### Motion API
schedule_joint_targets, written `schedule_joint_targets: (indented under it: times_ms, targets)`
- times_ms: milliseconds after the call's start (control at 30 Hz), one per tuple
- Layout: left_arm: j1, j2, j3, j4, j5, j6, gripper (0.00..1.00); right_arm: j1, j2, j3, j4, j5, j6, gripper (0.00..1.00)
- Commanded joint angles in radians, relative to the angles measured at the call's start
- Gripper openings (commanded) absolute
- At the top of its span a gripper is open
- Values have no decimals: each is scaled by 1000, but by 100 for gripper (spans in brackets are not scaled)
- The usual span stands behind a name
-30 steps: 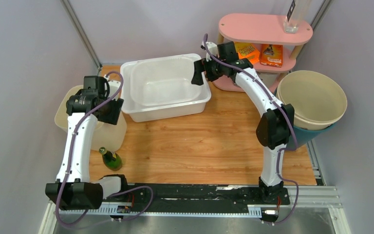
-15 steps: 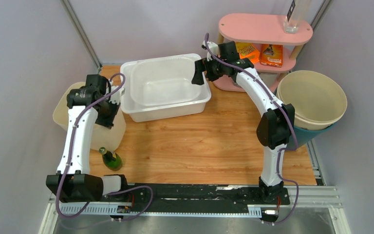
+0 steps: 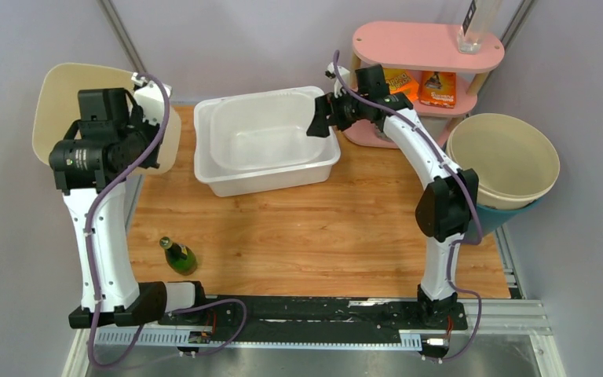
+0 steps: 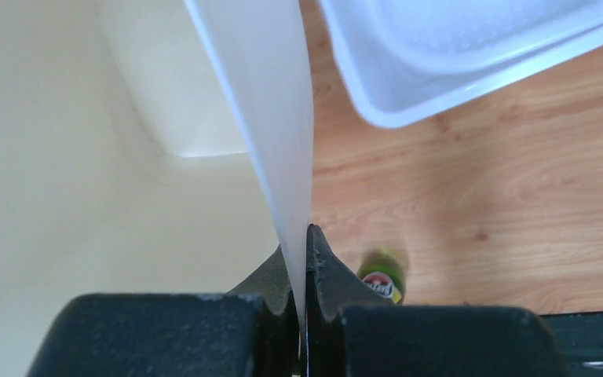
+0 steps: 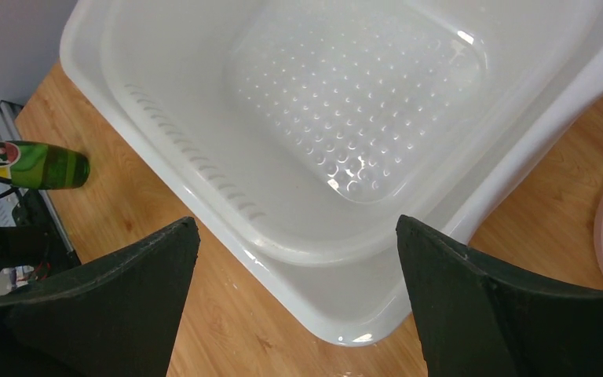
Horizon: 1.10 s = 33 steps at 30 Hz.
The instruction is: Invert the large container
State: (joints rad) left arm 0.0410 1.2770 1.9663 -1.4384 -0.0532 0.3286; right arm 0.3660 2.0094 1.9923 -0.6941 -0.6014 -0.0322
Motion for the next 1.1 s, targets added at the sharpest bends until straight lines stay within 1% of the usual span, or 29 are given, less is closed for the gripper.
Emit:
schedule_joint_targets:
  times_ms: [0, 33, 67, 100, 133, 167, 200, 233, 267, 300, 333, 367, 400, 433, 467, 500, 533, 567, 667, 700, 767, 800, 833, 900, 933, 1000, 1067]
  targets:
    - [1, 7, 164, 82, 310, 17, 0, -15, -95, -9, 29, -114, -32, 100]
    - [1, 4, 181, 111, 407, 4, 0, -21, -106, -16, 30, -125, -32, 100]
    - [1, 2, 181, 131, 453, -25, 0, -27, -119, -25, 30, -130, -32, 100]
    - [1, -5, 178, 175, 551, -41, 0, -35, -134, -35, 30, -132, -32, 100]
    - [1, -9, 161, 199, 600, -85, 0, -47, -146, -44, 30, -133, -28, 100]
    - [1, -17, 148, 255, 696, -111, 0, -62, -158, -52, 29, -137, -20, 100]
    - [2, -20, 116, 284, 747, -173, 0, -84, -168, -56, 29, -141, -7, 100]
    - [2, -25, 100, 343, 861, -206, 0, -108, -181, -59, 28, -144, 11, 100]
    - [2, -25, 62, 374, 915, -279, 0, -135, -191, -59, 28, -149, 24, 100]
    - [2, -22, 40, 447, 1035, -328, 0, -163, -206, -59, 27, -156, 50, 100]
    - [1, -20, -13, 491, 1099, -429, 0, -192, -218, -59, 25, -163, 64, 100]
    - [0, -17, -48, 598, 1221, -489, 0, -215, -233, -57, 23, -168, 64, 100]
    - [-3, -17, -137, 681, 1275, -653, 0, -232, -248, -58, 21, -166, 56, 100]
    - [-9, -24, -190, 889, 1364, -754, 0, -247, -263, -59, 18, -163, 42, 100]
    - [-25, -30, -303, 1176, 1400, -993, 0, -255, -279, -63, 15, -158, 1, 100]
    - [-31, -40, -341, 1261, 1444, -1070, 0, -258, -295, -71, 11, -152, -44, 100]
    - [-55, -43, -388, 1332, 1452, -1116, 0, -259, -314, -86, 8, -147, -100, 100]
    - [-69, -53, -407, 1357, 1463, -1127, 0, -259, -333, -108, 7, -139, -155, 100]
    - [-124, -95, -544, 1525, 1439, -1249, 0, -261, -380, -183, 1, -41, -287, 100]
    - [-135, -121, -573, 1537, 1433, -1271, 0, -267, -391, -195, -8, -16, -313, 100]
    - [-178, -167, -662, 1552, 1421, -1288, 0, -285, -401, -185, -43, -14, -340, 100]
    - [-199, -205, -722, 1554, 1411, -1293, 0, -294, -398, -161, -75, -31, -335, 100]
    - [-223, -222, -750, 1547, 1406, -1291, 0, -299, -392, -131, -115, -54, -325, 100]
    - [-248, -276, -825, 1497, 1393, -1272, 0, -304, -383, -77, -200, -95, -281, 99]
    - [-251, -310, -872, 1444, 1379, -1265, 0, -307, -386, -67, -235, -115, -249, 99]
    - [-252, -359, -940, 1356, 1369, -1234, 0, -315, -413, -105, -291, -159, -200, 98]
    - [-253, -405, -1014, 1298, 1365, -1199, 0, -322, -457, -198, -315, -183, -189, 96]
